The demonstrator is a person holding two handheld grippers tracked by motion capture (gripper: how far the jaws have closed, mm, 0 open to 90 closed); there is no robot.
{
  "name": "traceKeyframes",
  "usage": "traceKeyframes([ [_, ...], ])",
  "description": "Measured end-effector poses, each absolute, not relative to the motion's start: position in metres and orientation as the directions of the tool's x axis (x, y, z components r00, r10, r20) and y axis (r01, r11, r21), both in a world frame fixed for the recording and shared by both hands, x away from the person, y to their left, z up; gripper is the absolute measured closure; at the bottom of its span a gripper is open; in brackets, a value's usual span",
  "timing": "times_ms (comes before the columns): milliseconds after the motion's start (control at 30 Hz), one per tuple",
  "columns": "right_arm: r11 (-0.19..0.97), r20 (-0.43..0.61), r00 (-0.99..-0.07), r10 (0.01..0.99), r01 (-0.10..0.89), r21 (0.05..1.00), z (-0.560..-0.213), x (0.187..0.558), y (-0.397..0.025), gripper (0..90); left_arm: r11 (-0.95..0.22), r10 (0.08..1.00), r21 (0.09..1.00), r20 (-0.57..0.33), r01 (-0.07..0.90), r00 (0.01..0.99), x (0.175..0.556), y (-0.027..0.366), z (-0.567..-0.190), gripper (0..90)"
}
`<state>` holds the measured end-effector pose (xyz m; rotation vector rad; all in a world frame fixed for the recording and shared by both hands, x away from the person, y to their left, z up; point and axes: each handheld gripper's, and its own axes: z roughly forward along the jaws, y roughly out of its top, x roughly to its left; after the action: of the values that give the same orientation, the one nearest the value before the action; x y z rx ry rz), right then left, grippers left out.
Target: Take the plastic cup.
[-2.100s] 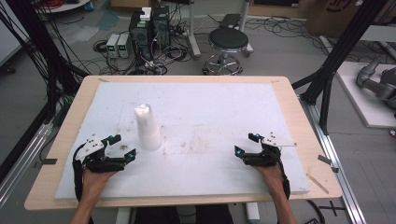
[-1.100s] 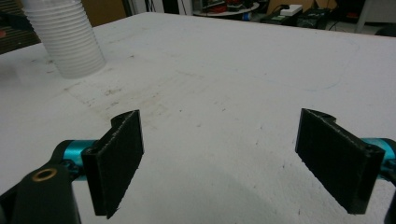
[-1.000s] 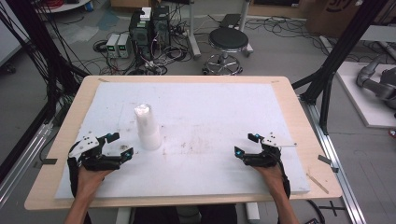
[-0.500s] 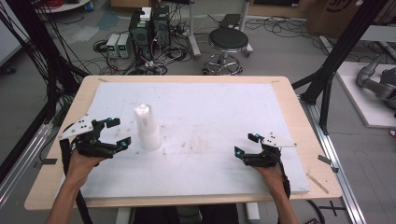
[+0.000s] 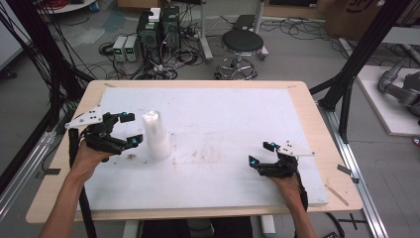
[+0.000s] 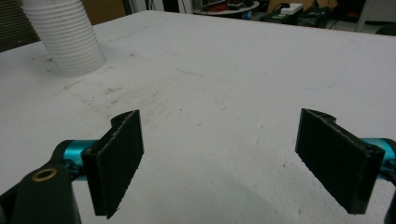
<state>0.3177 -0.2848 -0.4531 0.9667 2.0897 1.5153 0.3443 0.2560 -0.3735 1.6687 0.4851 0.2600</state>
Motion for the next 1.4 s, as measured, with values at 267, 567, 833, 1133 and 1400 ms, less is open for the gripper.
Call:
traceKeyframes([
  [267, 0.177, 0.091, -0.688, 0.720, 0.308, 0.935, -0.453, 0.318, -0.285, 14.8, -0.124, 0.416, 0.977, -0.107, 0.172, 0.903, 0.358, 0.243, -0.373, 8.7],
  [567, 0.177, 0.092, -0.689, 0.719, 0.309, 0.934, -0.453, 0.318, -0.285, 14.8, -0.146, 0.406, 0.974, -0.103, 0.175, 0.908, 0.369, 0.234, -0.381, 8.7],
  [833, 0.177, 0.095, -0.688, 0.720, 0.314, 0.933, -0.453, 0.318, -0.285, 14.8, -0.173, 0.410, 0.971, -0.082, 0.166, 0.908, 0.374, 0.223, -0.387, 11.4],
  [1133, 0.176, 0.092, -0.688, 0.720, 0.310, 0.934, -0.453, 0.318, -0.285, 14.8, -0.182, 0.416, 0.967, -0.089, 0.179, 0.905, 0.377, 0.221, -0.389, 15.2],
  [1400, 0.178, 0.089, -0.688, 0.720, 0.307, 0.935, -0.453, 0.318, -0.285, 14.8, -0.164, 0.431, 0.967, -0.105, 0.193, 0.896, 0.378, 0.218, -0.395, 21.7],
])
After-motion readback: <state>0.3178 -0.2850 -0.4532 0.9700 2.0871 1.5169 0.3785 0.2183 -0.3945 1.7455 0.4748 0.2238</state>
